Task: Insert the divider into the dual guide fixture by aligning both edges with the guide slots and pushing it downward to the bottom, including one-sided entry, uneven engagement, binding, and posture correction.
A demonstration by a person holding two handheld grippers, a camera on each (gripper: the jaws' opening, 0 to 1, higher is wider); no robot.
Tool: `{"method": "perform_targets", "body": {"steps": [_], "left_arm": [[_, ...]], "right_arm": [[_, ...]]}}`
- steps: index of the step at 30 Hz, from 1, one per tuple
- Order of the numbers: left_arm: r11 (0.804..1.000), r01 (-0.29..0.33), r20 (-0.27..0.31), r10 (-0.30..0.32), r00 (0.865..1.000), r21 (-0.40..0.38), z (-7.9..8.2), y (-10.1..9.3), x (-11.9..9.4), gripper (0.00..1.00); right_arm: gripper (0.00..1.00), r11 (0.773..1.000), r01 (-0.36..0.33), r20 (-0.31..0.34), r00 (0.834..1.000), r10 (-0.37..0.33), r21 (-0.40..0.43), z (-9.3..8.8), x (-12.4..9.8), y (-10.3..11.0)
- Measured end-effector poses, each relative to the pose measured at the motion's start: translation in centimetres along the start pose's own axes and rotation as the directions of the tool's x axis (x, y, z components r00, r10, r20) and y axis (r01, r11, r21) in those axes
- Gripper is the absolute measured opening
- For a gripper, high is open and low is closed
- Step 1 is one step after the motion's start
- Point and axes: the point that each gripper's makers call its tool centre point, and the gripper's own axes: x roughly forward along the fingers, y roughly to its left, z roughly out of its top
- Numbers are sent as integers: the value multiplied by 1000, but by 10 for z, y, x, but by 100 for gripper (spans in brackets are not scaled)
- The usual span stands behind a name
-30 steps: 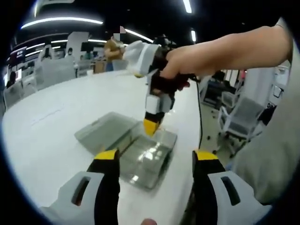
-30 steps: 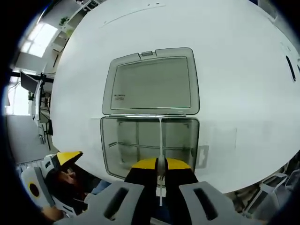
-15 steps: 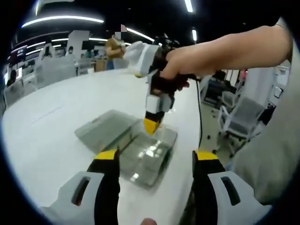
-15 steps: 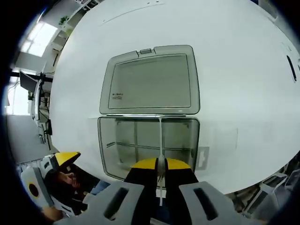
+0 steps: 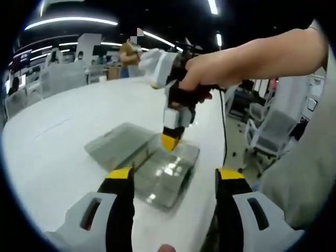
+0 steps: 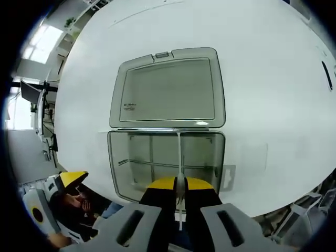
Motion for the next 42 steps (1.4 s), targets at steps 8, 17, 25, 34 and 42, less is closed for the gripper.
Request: {"method": "perform_targets", "body": {"steps": [8, 17, 25, 34, 42], "left_arm": [[1000, -7, 1, 7, 1000, -7, 0, 4, 0, 60], [1000, -8, -1, 8, 1000, -7, 2, 6, 0, 60], [1000, -13, -4, 13, 1000, -9, 3, 7, 0, 60], [1000, -14, -13, 14, 1000, -11, 1, 5, 1, 60], [1000, -15, -11, 15, 1000, -11, 2, 5, 1, 59]], "right_arm": [[0, 1000, 0, -18, 1000, 0, 18, -3, -1, 2], [0, 1000, 1, -27, 1000, 0, 21, -5, -1, 3], [0, 1000, -5, -30, 1000, 5, 21, 1, 5, 1], [0, 1000, -10, -30, 1000, 11, 19, 2, 6, 0], [0, 1000, 9, -33, 999, -9, -3, 3, 7, 1]]}}
